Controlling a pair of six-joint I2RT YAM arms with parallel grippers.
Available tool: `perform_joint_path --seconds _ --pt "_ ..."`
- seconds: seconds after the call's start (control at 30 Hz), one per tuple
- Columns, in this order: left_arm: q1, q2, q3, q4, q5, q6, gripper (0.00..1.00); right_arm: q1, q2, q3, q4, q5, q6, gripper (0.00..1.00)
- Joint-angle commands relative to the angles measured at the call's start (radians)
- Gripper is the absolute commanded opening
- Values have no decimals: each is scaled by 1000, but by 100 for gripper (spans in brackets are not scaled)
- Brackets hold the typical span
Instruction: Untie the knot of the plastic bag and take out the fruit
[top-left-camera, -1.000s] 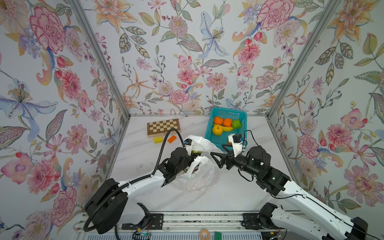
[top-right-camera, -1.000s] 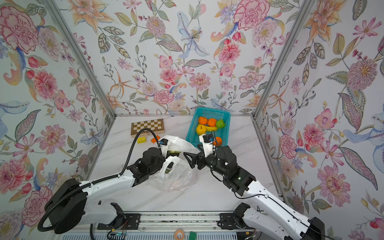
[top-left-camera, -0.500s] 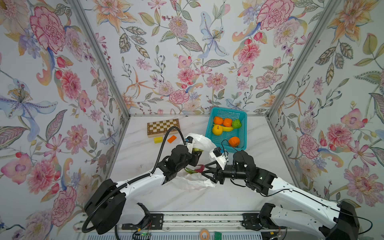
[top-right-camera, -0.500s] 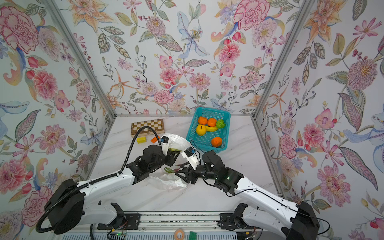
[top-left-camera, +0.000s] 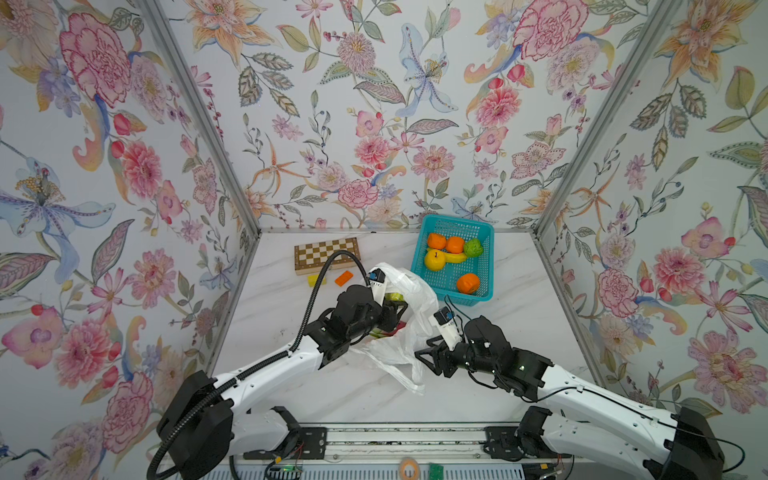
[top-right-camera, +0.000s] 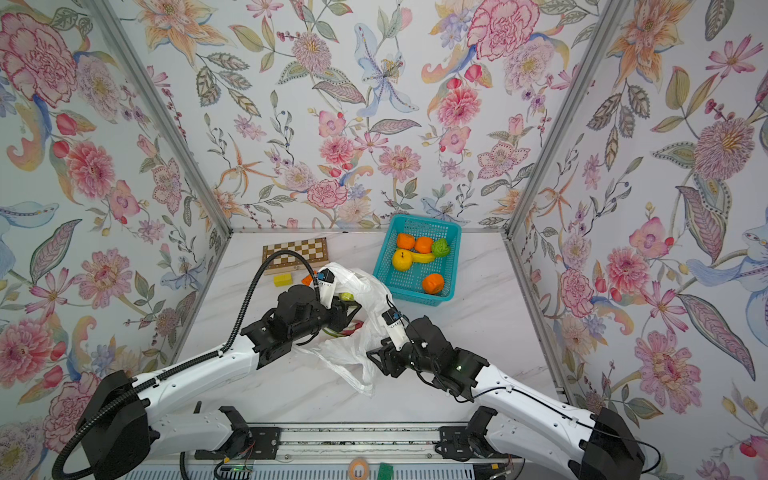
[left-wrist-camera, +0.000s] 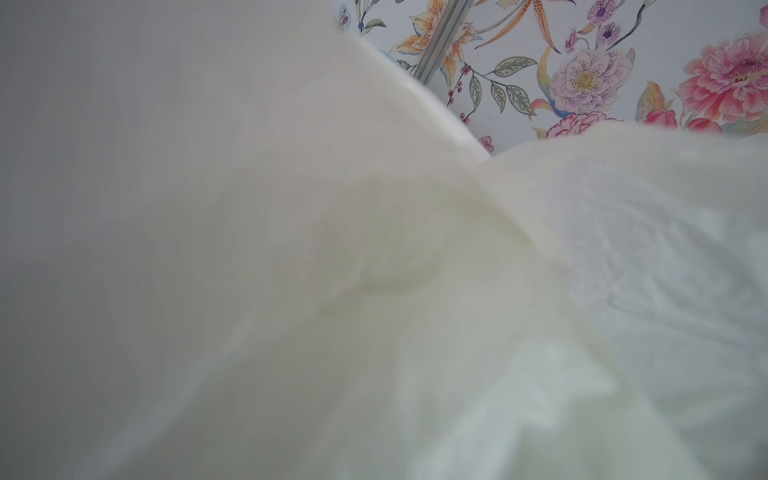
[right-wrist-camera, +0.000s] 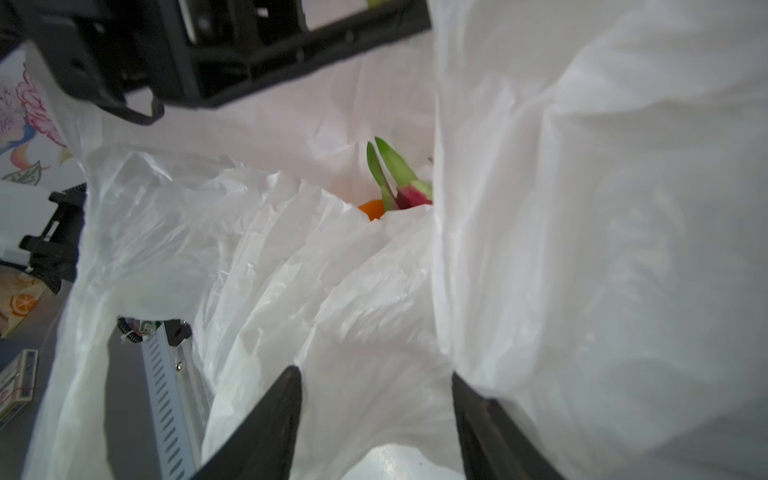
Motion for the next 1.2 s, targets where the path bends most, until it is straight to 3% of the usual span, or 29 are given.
perform_joint_path --seconds 0.0,0.2,0.47,0.57,0.77,0.97,1.17 --pt "1 -20 20 -18 33 -19 29 0 -17 30 106 60 158 64" --pt "6 -2 14 -5 38 -12 30 2 20 110 165 27 391 63" --pt "6 3 8 16 40 -13 30 4 79 89 419 49 625 62" --pt "6 -1 1 16 38 -6 30 -2 120 110 418 104 648 70" --pt "8 -21 -7 15 49 -8 30 -23 205 172 354 93 632 76" --pt "8 -27 -9 12 65 2 30 -62 231 148 443 89 650 89" --pt "8 -21 -17 61 124 1 30 -95 262 154 491 21 654 92"
